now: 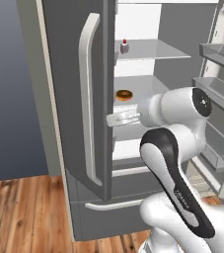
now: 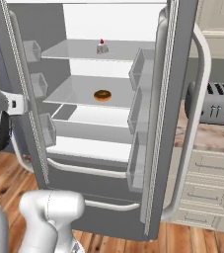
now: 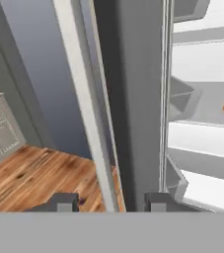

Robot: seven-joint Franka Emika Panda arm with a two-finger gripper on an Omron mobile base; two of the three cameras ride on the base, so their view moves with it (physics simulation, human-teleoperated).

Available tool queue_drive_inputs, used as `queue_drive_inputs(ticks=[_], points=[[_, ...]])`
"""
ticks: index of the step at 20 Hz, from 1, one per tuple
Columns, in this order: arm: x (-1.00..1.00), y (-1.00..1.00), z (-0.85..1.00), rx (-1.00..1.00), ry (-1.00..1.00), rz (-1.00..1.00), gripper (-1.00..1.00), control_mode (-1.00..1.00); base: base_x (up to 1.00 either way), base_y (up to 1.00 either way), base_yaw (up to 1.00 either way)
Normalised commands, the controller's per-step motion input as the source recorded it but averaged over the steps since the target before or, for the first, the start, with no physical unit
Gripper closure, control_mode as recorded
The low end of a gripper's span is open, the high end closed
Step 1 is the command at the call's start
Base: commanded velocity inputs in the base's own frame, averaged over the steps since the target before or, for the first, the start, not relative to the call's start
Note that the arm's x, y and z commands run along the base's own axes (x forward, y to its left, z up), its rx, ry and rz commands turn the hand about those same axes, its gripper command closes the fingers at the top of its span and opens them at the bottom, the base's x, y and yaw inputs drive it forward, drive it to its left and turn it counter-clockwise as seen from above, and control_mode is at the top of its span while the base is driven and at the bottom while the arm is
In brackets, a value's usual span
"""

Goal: Take the cake and donut from the fridge and place them on the empty tray on the dining counter.

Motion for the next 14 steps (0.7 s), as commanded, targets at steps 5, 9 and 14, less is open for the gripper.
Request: queue_drive_inputs(ticks=[5,9,14], points=[[-0.41,-1.00,0.55,0.57,0.06,0.11,-1.00,-1.00,0.00,0.00,0.00],[0.61,-0.85,-0.04,0.64,0.22,0.19,-1.00,-1.00,0.00,0.00,0.00],[0.76,-0.01,-0.22,0.32,0.30,0.02,-1.00,-1.00,0.00,0.00,0.00]])
